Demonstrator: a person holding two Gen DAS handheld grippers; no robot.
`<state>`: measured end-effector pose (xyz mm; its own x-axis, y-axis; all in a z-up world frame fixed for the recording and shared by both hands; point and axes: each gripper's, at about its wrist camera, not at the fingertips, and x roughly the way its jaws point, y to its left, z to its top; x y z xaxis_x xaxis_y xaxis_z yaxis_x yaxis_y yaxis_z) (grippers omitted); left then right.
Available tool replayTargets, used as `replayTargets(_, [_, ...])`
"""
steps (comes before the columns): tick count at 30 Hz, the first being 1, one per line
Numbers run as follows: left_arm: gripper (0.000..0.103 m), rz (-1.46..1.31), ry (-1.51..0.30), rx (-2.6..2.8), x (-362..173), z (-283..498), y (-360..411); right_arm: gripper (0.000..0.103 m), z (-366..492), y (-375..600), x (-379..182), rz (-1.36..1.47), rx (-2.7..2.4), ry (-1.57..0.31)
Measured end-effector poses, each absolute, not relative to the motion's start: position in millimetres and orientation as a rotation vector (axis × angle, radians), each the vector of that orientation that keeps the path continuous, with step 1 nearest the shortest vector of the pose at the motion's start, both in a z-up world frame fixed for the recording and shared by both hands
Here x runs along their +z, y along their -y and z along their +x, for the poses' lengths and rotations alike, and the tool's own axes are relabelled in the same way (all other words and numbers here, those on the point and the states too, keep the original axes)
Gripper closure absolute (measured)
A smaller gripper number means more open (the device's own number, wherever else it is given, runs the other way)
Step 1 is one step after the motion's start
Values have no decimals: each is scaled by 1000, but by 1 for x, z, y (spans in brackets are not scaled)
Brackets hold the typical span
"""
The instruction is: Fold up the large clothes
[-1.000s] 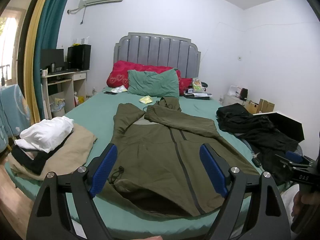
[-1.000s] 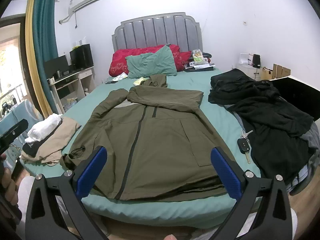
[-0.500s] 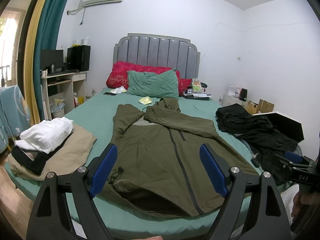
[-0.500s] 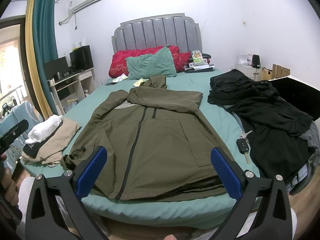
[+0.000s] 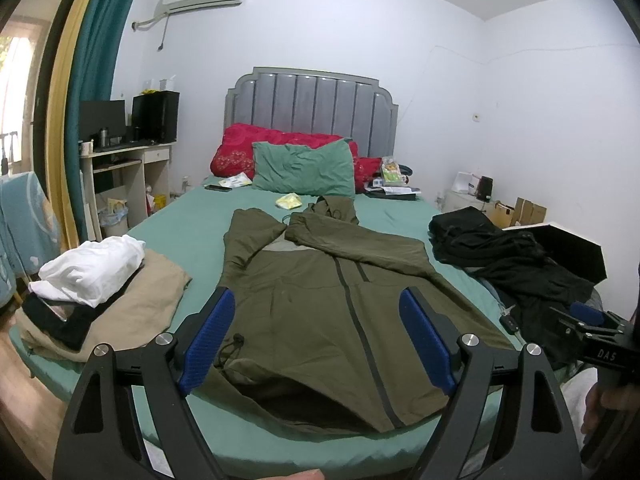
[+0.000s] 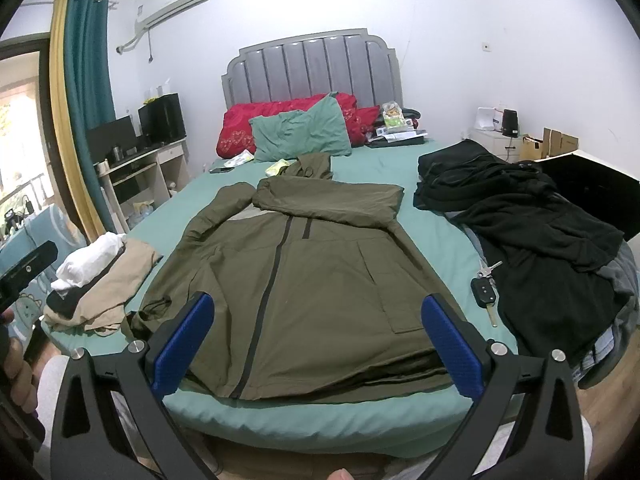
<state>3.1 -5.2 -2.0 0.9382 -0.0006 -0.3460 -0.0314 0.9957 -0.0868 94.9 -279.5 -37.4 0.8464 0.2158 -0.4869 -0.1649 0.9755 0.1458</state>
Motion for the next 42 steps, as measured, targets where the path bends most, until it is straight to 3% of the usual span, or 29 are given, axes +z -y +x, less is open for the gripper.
replayTargets(31, [16, -139, -328, -45, 16, 7, 29, 1, 93, 283, -37, 101, 200, -522])
replayTargets(42, [16, -105, -409, -66, 4, 35, 20, 1, 111, 278, -31, 72, 204, -540])
